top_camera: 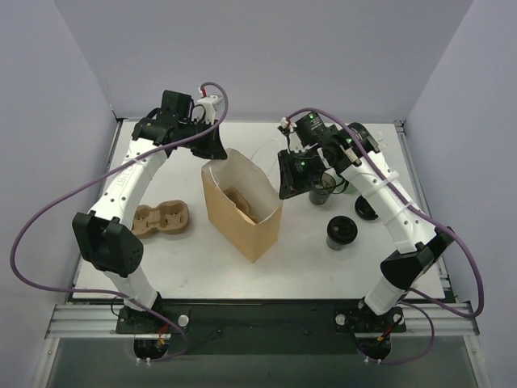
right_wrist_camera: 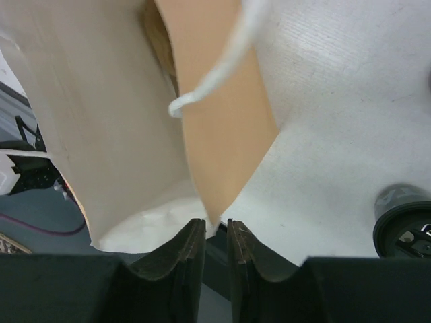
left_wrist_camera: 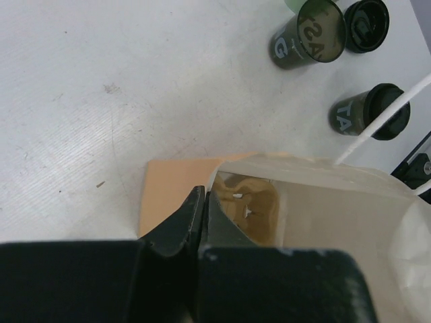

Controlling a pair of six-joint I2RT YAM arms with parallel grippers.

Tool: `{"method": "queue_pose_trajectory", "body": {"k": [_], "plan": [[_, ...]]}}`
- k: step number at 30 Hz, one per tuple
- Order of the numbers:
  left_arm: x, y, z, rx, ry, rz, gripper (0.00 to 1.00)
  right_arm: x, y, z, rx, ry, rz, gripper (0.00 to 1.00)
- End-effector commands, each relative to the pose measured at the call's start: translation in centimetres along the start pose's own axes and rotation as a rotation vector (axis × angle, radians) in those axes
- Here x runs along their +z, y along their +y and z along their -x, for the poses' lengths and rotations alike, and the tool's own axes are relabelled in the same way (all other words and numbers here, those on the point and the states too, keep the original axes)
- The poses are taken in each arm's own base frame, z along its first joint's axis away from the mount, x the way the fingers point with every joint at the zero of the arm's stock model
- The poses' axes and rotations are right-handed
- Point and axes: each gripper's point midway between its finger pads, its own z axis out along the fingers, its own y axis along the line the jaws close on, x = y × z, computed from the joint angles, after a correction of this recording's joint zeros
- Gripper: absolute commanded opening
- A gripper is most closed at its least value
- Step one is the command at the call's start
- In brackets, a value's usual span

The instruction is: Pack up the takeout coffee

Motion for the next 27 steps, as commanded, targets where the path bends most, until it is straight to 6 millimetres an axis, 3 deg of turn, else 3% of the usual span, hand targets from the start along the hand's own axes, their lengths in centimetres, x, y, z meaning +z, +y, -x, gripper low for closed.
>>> {"method": "queue_pose_trajectory", "body": {"k": [1,3,5,6,7,8,10,11,13,14,23,27], "plan": [[-2.6,-0.9,1.9,-0.062,-0.078,0.076,0.00,-1.6,-1.9,1.9,0.098,-0.049,-0.045,0.24],[-3.8,-1.4,1.8,-0.104,-0.108,0.110,0.00,-1.9,-2.7,3.6,0.204,-0.069,-0.023,0.34],[-3.7,-1.2,1.1,-0.205,-0.134,0.134,0.00,-3.2,-2.3,5.7,0.248,-0.129,0.019,0.47],[-4.7,-1.8,1.2,-0.224,-0.168,0.129,0.00,-3.8,-2.1,6.2,0.253,-0.149,0.036,0.50],[-4.8,-1.8,1.1,-0.275,-0.192,0.139,0.00,-4.2,-1.9,6.5,0.248,-0.165,0.043,0.53],[-4.3,-1.5,-0.2,-0.308,-0.173,0.147,0.00,-5.2,-1.8,6.7,0.243,-0.191,0.048,0.57],[-5.3,-2.1,-0.3,-0.353,-0.222,0.135,0.00,-5.9,-1.9,6.5,0.248,-0.212,0.035,0.61],[-5.1,-1.8,-1.4,-0.386,-0.212,0.150,0.00,-7.0,-1.9,6.1,0.248,-0.239,0.031,0.63],[-6.3,-2.4,-1.0,-0.412,-0.269,0.135,0.00,-7.2,-3.1,5.4,0.274,-0.252,-0.021,0.66],[-6.4,-2.7,-1.1,-0.415,-0.279,0.121,0.00,-8.4,-3.2,5.1,0.273,-0.292,-0.028,0.68],[-7.5,-4.6,-0.4,-0.458,-0.450,-0.017,0.00,-11.3,-9.8,2.0,0.353,-0.406,-0.351,0.79],[-6.6,-3.5,-2.6,-0.442,-0.361,0.046,0.00,-9.7,-13.5,-1.9,0.365,-0.296,-0.517,0.79]]}}
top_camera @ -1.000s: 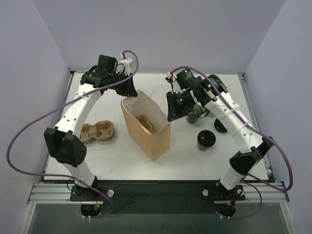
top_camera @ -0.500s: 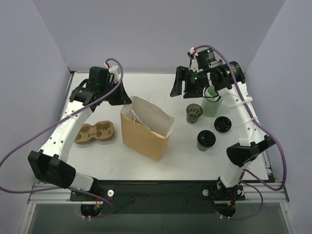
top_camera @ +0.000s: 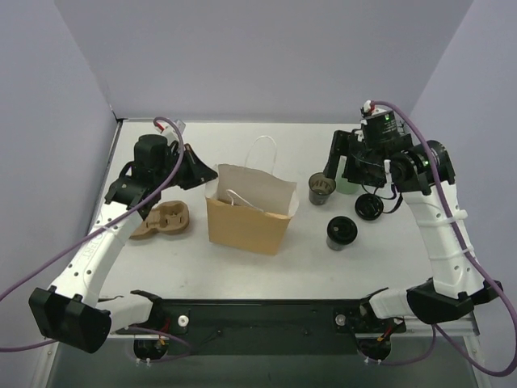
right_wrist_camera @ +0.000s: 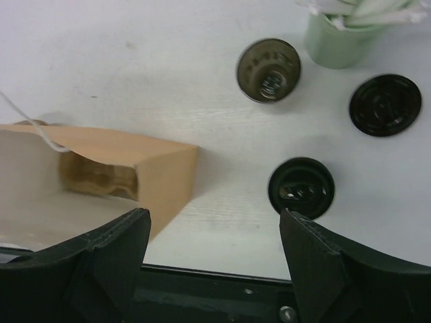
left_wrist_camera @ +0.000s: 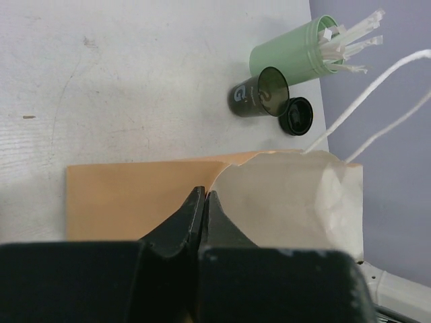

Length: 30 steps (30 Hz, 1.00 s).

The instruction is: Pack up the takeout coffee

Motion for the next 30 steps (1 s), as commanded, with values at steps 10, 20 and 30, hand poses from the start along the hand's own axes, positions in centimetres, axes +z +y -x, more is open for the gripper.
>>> {"method": "queue_pose_trajectory", "body": {"k": [10,20,30], "plan": [[-1.1,1.4,-1.0,0.143,0.090,0.078,0.00,6.4,-11.5,-10.8,-0.076,0.389,-0.397,0.83],[-2.0,1.0,-1.2,0.165,0.092,0.072,0.35,10.4,-11.7,-15.0,-0.051,0.531,-0.246,0.85],[-2.7,0.9,-1.1,0.178,0.087,0.086,0.59,12.2,-13.5,-16.2,-0.111,0.583,-0.287,0.84]]}}
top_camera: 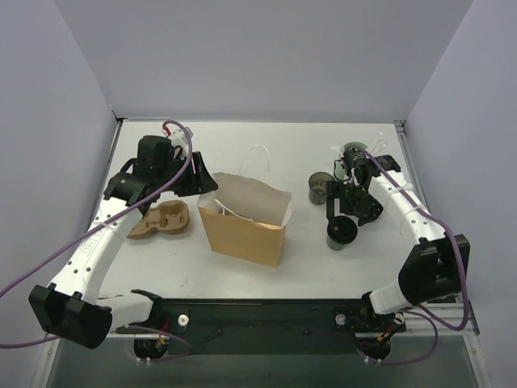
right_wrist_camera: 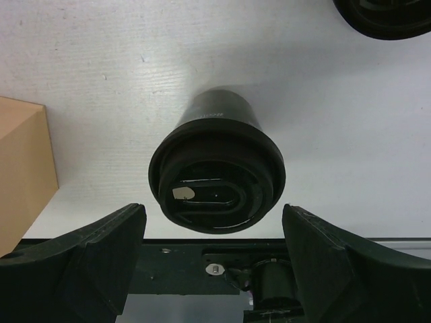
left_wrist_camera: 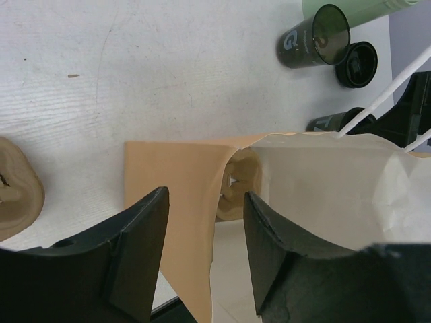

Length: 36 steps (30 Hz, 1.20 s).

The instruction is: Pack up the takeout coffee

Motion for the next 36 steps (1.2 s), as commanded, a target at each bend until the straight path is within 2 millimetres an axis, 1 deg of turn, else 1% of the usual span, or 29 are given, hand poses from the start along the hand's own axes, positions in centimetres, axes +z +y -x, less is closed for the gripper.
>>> {"method": "queue_pose_trajectory", "body": {"k": [1,4,7,14,17,20,23,24,25,29,32,36], "plan": [[-1.8,-1.3,1.5,0.039,-0.062,-0.020,0.60,1.2,-0.9,-0.3,-0.045,0.038,-0.031,0.84],[-2.2,-1.2,1.4,0.045,-0.065,-0.011,0.64,1.9,-1.2,-0.5,-0.048,0.052,-0.032,0.84],[-2.3,-0.8,1.2,0.048,-0.063,0.010,0.66,2.3,-1.4,-0.6,-0.039,0.058,-0.032,0.84],[-2.5,-0.6,1.4,0.053,-0.072,0.026,0.66,3.0,-1.2,-1.1,-0.041,0.063,-0.010,0.84],[-2.6,-0.6,1.5,0.060,-0.073,0.034,0.66,3.3,-1.1,-1.3,-0.041,0.071,-0.002,0.82],[-2.8,-0.4,1.7,0.067,-0.081,0.048,0.67,3.5,-1.1,-1.5,-0.044,0.077,-0.002,0.79],[-2.8,-0.3,1.8,0.089,-0.081,0.056,0.66,3.5,-1.2,-1.5,-0.043,0.076,-0.008,0.71],[-2.8,-0.3,1.9,0.096,-0.083,0.055,0.66,3.5,-1.2,-1.5,-0.042,0.077,-0.008,0.66],[-2.8,-0.3,1.9,0.104,-0.084,0.054,0.67,3.5,-1.2,-1.5,-0.043,0.076,-0.008,0.64],[-2.7,-0.7,2.1,0.134,-0.081,0.036,0.66,3.6,-1.2,-1.8,-0.040,0.082,-0.006,0.61],[-2.7,-0.8,2.1,0.145,-0.076,0.027,0.66,3.4,-1.0,-1.6,-0.035,0.078,0.004,0.56],[-2.7,-0.7,1.7,0.161,-0.059,0.033,0.67,2.6,-0.7,-1.4,-0.022,0.068,0.015,0.56]]}}
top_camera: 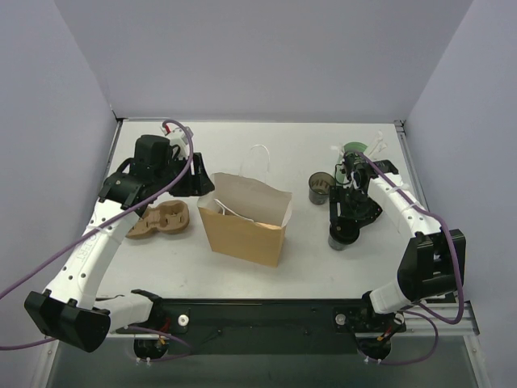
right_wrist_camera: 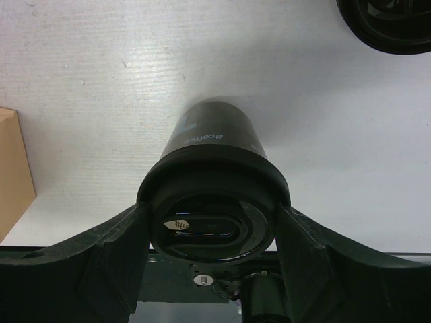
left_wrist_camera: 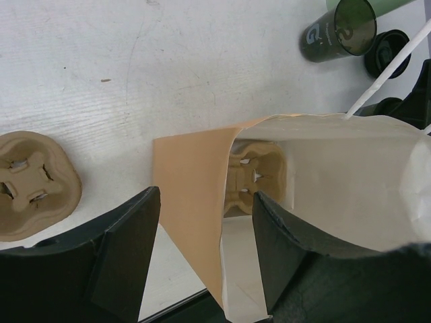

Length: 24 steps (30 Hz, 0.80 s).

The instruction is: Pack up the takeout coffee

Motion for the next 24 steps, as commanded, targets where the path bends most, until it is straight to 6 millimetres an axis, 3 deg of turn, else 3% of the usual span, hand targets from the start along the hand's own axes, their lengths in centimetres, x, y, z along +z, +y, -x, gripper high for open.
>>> {"method": "queue_pose_trajectory", "body": {"k": [1,7,11,15,17,18,19,21,23,24], "plan": [[-1.1,-0.9,1.4,0.058,-0.042,-0.020,0.66,-0.9,0.2,-0.8,0.018,0.024,0.019,0.56],[-1.0,-1.4,1.6,0.091,-0.052,-0.042,0.65,-4.0,0.5,0.0,0.024,-0.020,0.015,0.55],[-0.7,-3.3,1.9,0.135,-0.056,-0.124,0.65,-7.7,1.1,1.6,0.005,-0.112,0.016,0.53],[-0.1,-2.6,2.0,0.124,-0.050,-0.066,0.58,-12.1,2.0,2.1,-0.031,-0.212,0.033,0.52],[0.1,-2.4,2.1,0.117,-0.046,-0.049,0.43,-14.0,2.6,2.0,-0.044,-0.248,0.056,0.51],[0.1,-2.6,2.1,0.116,-0.045,-0.047,0.36,-16.1,3.0,2.7,-0.045,-0.317,0.083,0.50],[0.0,-2.8,2.3,0.118,-0.058,-0.049,0.20,-17.1,3.8,2.7,-0.063,-0.346,0.108,0.50],[-0.3,-3.5,2.7,0.121,-0.076,-0.049,0.03,-20.6,4.6,3.5,-0.082,-0.469,0.156,0.48],[-0.5,-4.0,2.9,0.113,-0.085,-0.048,0.00,-23.1,6.0,3.8,-0.116,-0.550,0.224,0.47],[-0.8,-4.7,3.3,0.112,-0.098,-0.067,0.00,-25.2,6.5,4.0,-0.125,-0.610,0.277,0.47]]}}
